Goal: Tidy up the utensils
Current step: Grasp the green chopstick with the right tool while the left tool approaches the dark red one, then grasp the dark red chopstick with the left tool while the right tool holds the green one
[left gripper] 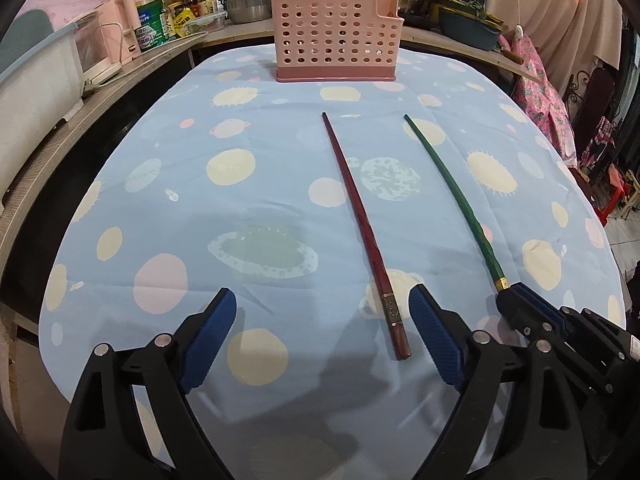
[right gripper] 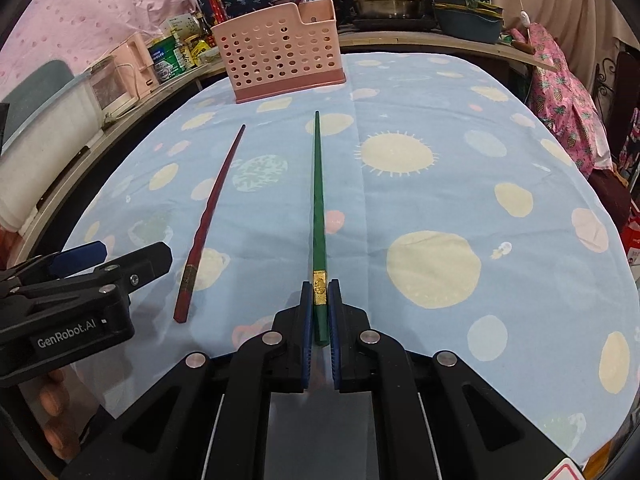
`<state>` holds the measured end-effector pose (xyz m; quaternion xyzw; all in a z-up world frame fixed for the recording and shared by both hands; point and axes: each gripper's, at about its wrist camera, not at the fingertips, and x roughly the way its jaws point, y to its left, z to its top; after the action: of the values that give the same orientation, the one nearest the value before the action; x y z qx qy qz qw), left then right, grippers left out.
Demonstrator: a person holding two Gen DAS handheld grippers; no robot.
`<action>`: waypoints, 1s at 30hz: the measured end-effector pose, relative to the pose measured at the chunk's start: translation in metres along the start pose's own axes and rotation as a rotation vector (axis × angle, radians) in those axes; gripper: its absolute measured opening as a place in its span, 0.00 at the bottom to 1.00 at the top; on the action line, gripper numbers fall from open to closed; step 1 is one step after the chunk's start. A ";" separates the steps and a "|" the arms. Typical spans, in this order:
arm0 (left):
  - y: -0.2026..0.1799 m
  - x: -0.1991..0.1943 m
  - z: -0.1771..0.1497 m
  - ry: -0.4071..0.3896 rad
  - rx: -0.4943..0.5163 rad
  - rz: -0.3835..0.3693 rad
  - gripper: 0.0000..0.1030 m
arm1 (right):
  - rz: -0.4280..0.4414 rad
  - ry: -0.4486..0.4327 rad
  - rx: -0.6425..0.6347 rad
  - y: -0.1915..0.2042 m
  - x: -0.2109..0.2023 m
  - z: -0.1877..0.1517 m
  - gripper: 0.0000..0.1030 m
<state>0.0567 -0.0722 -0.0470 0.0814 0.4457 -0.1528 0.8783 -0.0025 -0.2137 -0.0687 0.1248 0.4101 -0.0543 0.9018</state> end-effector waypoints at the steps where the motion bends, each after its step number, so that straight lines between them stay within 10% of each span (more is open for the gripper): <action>1: -0.001 0.002 -0.001 0.005 0.000 0.000 0.81 | 0.000 -0.001 0.000 0.000 0.000 0.000 0.07; 12: 0.000 0.012 -0.004 0.059 -0.021 -0.039 0.66 | 0.010 -0.004 0.008 -0.001 -0.001 -0.001 0.07; 25: -0.008 0.007 -0.004 0.100 -0.011 -0.138 0.10 | 0.011 -0.003 0.008 -0.001 -0.002 -0.002 0.07; 30: -0.006 0.007 -0.005 0.112 -0.021 -0.150 0.08 | 0.013 -0.004 0.009 0.000 -0.002 -0.002 0.07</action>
<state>0.0545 -0.0781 -0.0562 0.0469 0.5005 -0.2087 0.8389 -0.0056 -0.2134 -0.0683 0.1314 0.4074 -0.0505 0.9024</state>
